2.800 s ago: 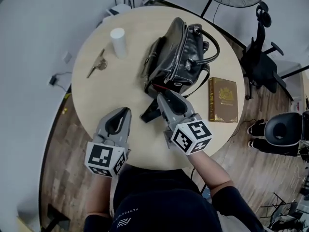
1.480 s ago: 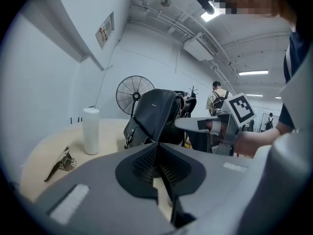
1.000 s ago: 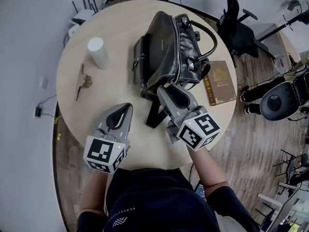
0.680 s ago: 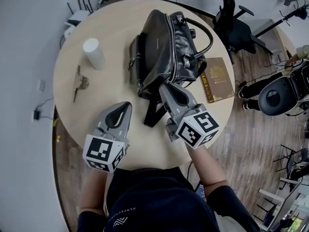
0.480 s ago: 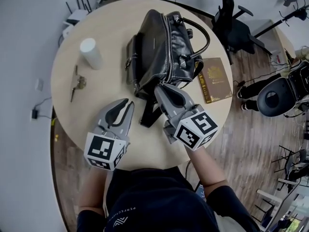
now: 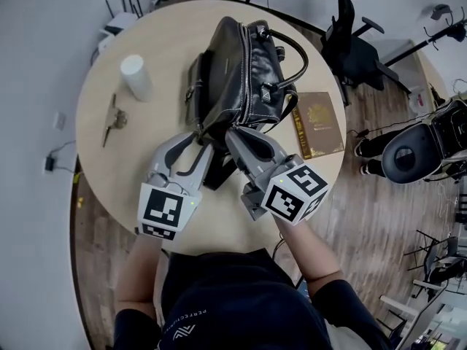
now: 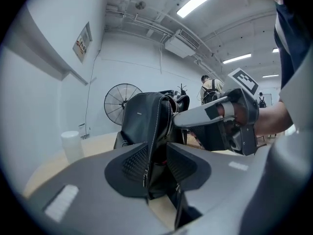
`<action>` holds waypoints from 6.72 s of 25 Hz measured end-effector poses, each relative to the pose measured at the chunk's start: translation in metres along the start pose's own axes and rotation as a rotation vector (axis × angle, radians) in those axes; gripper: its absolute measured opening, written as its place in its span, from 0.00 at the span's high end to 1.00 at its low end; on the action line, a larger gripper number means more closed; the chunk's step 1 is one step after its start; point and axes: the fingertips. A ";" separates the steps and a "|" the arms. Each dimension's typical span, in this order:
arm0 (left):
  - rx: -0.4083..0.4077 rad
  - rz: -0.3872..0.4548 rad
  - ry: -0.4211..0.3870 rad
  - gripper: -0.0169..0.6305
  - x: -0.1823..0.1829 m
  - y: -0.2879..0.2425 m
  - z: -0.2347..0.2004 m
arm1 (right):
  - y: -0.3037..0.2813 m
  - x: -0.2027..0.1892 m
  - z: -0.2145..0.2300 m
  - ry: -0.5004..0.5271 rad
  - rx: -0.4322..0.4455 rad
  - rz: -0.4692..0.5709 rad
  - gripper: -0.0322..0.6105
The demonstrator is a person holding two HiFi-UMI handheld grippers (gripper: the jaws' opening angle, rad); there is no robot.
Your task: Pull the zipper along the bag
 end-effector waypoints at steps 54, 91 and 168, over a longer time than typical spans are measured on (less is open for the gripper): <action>-0.331 0.278 -0.140 0.88 0.053 -0.026 -0.016 | 0.005 0.041 -0.019 -0.343 -0.096 -0.109 0.93; -0.443 0.292 -0.220 0.93 0.053 -0.023 -0.005 | -0.012 0.087 -0.017 -0.452 -0.172 -0.231 0.93; -0.649 0.232 -0.333 0.92 0.037 -0.023 0.015 | -0.060 0.160 0.065 -0.359 -0.201 -0.211 0.93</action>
Point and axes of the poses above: the fingertips, and each gripper's own axes: y backward along the fingers, z to its right, x out of its top, and after that the axes turned 13 degrees about -y, right-handed
